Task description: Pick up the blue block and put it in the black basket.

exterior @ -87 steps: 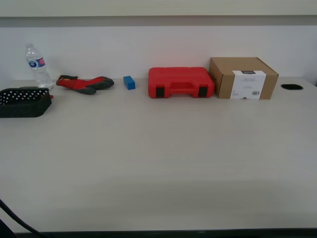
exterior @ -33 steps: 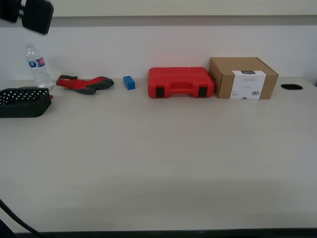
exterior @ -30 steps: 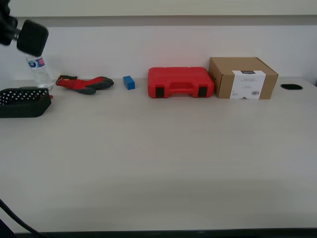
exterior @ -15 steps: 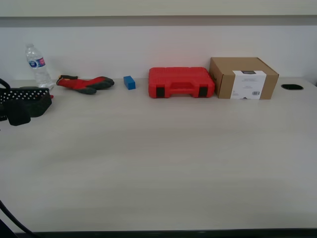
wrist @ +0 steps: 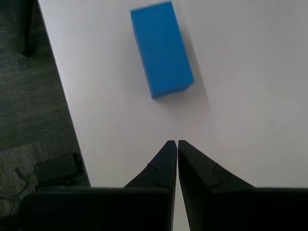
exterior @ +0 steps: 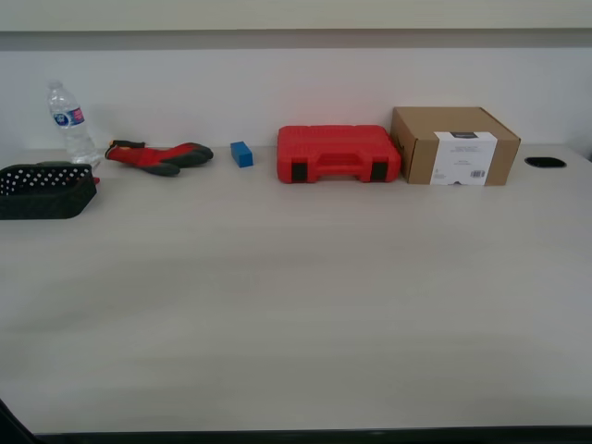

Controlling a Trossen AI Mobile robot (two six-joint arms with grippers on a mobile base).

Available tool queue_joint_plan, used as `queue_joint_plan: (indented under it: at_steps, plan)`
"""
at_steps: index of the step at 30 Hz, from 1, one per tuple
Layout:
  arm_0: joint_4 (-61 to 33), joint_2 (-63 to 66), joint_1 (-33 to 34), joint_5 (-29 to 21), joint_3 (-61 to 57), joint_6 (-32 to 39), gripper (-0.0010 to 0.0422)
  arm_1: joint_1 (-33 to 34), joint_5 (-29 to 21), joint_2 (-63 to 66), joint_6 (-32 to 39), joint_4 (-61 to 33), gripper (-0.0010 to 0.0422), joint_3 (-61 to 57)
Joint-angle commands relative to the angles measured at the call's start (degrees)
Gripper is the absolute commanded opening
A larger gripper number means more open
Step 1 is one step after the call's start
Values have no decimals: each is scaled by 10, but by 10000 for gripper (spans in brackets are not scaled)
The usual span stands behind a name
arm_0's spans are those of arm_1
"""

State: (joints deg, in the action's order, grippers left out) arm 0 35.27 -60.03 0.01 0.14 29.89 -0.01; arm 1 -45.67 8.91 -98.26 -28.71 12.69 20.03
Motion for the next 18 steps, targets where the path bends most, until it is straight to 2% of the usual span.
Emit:
queue_joint_plan:
  at_steps: [1,3,7,10,13,16,18]
  plan:
    - [2,0,0,0,1,0,0,-41,-26,-2,33,23,0,0]
    - [2,0,-1,0,1,0,0,-69,-63,-17,41,33,0,10]
    - [2,0,-1,0,1,0,0,-91,-101,-96,77,32,0,53]
    - [2,0,0,0,1,0,0,-91,-114,-146,90,32,0,76]
    - [2,0,-1,0,1,0,0,-92,-113,-166,142,28,7,93]
    - [2,0,-1,0,1,0,0,-92,-118,-165,146,1,46,109]
    - [2,0,0,0,1,0,0,-94,-130,-166,150,-22,89,123]
